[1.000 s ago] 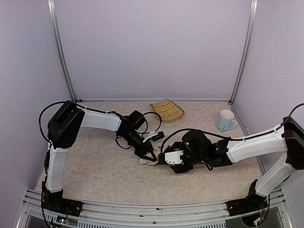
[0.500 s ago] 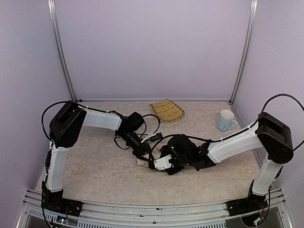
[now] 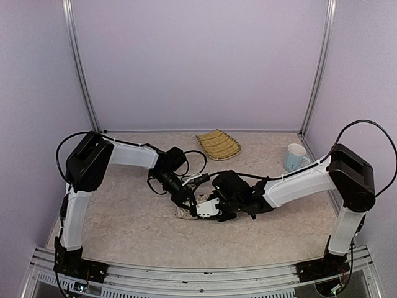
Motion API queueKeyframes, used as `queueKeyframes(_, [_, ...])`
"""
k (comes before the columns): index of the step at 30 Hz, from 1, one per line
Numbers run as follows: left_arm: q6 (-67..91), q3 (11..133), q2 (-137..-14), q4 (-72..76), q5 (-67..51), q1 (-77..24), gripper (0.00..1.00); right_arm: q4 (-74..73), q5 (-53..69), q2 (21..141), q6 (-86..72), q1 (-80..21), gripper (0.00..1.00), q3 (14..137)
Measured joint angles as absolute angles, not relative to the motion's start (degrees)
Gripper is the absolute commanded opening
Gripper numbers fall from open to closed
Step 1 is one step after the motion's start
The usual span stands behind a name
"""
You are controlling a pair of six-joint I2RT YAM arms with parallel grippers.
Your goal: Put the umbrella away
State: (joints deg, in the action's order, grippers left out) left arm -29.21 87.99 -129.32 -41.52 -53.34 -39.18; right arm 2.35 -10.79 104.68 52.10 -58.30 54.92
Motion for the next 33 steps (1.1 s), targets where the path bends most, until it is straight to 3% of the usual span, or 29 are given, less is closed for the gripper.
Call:
queueKeyframes(1, [-29.26, 88.12, -129.43, -41.6, -53.45, -39.09, 0.27, 1.69, -10.7, 104.77, 51.96, -58.26, 0.21, 55.35])
queueKeyframes(4, [-28.91, 87.85, -129.21, -41.25, -53.58, -38.96, 0.57, -1.32, -9.82, 105.25, 51.05, -57.95, 0.19, 57.32])
queueKeyframes(5, [-28.8, 87.37, -128.7, -40.18, -53.58, -38.92, 0.61, -2.31, -9.41, 105.47, 50.76, -57.8, 0.19, 58.0])
queueKeyframes(7, [-28.77, 84.99, -127.0, -37.87, -53.32, -38.96, 0.9, -4.45, -7.88, 105.89, 49.63, -57.34, 0.17, 59.7])
queueKeyframes(8, [-28.64, 83.57, -125.84, -36.34, -52.99, -38.96, 0.98, -4.93, -7.62, 106.0, 49.32, -57.01, 0.17, 60.05])
queueKeyframes(26, [-18.85, 35.03, -80.86, 20.23, -31.07, -36.1, 0.99, -22.5, 13.04, 110.06, 40.01, -50.59, 0.18, 71.05])
queueKeyframes(33, [-21.26, 28.14, -74.87, 27.16, -25.36, -40.73, 0.99, -27.83, 19.49, 111.96, 37.06, -48.42, 0.18, 73.89])
